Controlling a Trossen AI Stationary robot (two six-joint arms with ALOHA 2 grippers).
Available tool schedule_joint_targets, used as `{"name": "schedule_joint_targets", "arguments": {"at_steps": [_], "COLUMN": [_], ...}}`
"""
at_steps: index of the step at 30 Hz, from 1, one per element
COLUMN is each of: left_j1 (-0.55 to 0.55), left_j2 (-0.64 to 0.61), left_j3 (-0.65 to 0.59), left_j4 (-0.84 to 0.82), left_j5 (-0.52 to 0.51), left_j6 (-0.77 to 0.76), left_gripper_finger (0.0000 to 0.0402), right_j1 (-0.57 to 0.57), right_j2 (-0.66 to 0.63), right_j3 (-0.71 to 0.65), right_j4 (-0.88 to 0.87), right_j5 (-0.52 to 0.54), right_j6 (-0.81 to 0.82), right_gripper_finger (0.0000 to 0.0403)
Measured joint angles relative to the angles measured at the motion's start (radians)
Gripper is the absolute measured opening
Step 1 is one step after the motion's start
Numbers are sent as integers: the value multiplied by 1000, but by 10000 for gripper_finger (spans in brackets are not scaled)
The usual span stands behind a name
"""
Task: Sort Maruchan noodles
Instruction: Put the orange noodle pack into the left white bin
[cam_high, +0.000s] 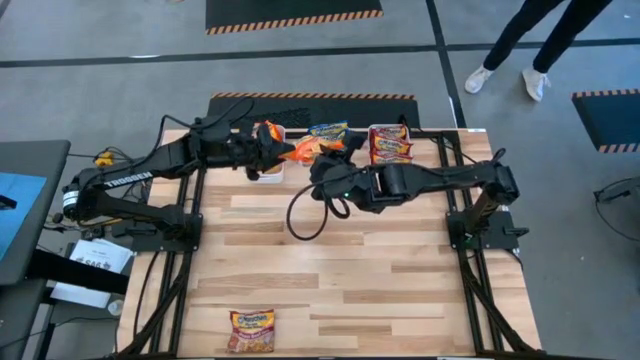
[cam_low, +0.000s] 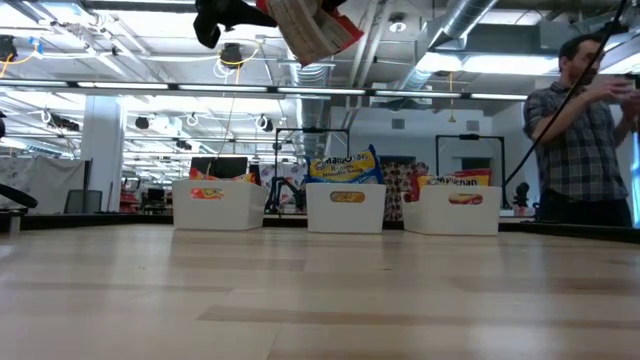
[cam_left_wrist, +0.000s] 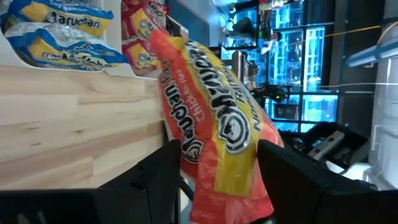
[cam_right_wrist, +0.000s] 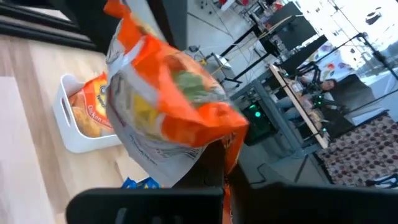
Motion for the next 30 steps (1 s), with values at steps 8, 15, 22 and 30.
{"name": "schedule_joint_targets", "arguments": {"at_steps": [8, 15, 22, 30], "left_j1": [0, 0, 0, 0], "left_j2": [0, 0, 0, 0], "left_j3": [0, 0, 0, 0], "left_j4": [33, 50, 50, 47], "left_j5": [0, 5, 4, -12], "left_j6": [26, 82, 139, 322], "left_gripper_finger": [199, 162, 68, 5], "right_j1": [-16, -18, -17, 1], "right_j2": [0, 0, 0, 0], "right_j3": [0, 0, 0, 0], "right_j4": [30, 36, 33, 32], "right_j5": [-20, -42, -50, -86], "right_j6": [0, 1, 0, -24], "right_gripper_finger": [13, 13, 12, 24]}}
